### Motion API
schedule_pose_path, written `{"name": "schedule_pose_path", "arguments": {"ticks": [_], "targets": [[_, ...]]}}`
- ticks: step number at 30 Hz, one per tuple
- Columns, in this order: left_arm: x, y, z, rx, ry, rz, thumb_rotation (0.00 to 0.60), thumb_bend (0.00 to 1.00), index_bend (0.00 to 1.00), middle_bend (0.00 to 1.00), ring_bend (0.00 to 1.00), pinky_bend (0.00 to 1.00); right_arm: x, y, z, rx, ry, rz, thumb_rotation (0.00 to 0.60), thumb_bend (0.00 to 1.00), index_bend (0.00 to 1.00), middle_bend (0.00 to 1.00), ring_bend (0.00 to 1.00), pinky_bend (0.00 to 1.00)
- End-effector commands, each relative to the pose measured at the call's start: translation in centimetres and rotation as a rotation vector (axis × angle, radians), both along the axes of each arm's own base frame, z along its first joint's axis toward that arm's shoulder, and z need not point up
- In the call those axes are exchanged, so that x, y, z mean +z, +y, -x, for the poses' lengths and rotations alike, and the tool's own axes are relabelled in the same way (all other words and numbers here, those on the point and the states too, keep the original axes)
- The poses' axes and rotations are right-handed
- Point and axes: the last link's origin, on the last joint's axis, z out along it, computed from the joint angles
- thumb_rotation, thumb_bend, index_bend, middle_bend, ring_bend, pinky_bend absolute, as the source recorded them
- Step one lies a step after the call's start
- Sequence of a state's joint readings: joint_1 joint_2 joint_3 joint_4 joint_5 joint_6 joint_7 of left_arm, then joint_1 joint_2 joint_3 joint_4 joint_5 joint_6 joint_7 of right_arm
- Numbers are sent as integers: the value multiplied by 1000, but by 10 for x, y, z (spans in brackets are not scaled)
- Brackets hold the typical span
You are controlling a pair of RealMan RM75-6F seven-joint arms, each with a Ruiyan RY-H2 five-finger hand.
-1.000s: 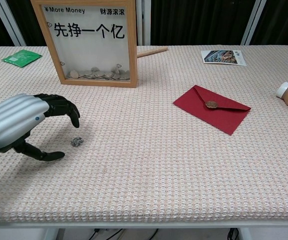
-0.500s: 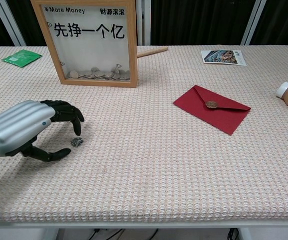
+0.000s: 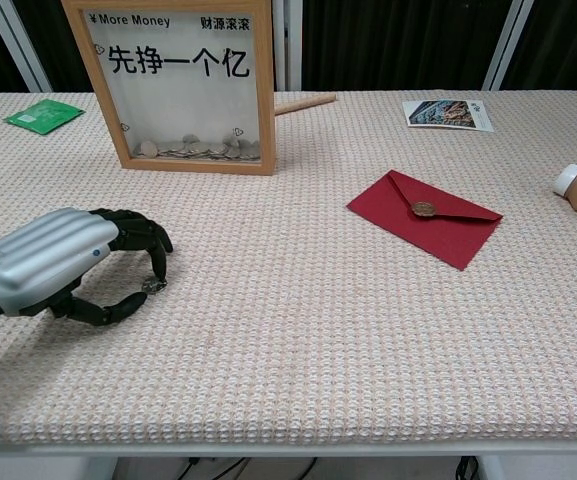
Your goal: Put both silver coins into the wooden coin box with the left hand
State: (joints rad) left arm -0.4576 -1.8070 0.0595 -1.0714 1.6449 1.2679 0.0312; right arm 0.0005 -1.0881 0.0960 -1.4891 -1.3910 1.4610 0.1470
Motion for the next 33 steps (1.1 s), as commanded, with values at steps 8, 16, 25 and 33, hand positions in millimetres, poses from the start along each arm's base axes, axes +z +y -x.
{"name": "schedule_pose_path", "arguments": {"ticks": [8, 16, 25, 33], "targets": [[-2, 1, -2, -1, 11, 19, 600, 262, 413, 240, 166, 239, -1, 0, 2, -3, -3, -3, 600, 301, 0, 0, 0, 0], [-5, 3, -4, -7, 17, 23, 600, 262, 412, 240, 166, 239, 0, 1, 3, -5, -5, -1, 600, 303, 0, 0, 0, 0], [-8, 11, -9, -33, 38, -10, 600, 262, 425, 244, 166, 241, -1, 1, 5, -11, -6, -4, 600, 303, 0, 0, 0, 0], [-6, 15, -9, -52, 39, -45, 600, 262, 426, 251, 166, 243, -1, 0, 7, -16, -7, -6, 600, 303, 0, 0, 0, 0]]}}
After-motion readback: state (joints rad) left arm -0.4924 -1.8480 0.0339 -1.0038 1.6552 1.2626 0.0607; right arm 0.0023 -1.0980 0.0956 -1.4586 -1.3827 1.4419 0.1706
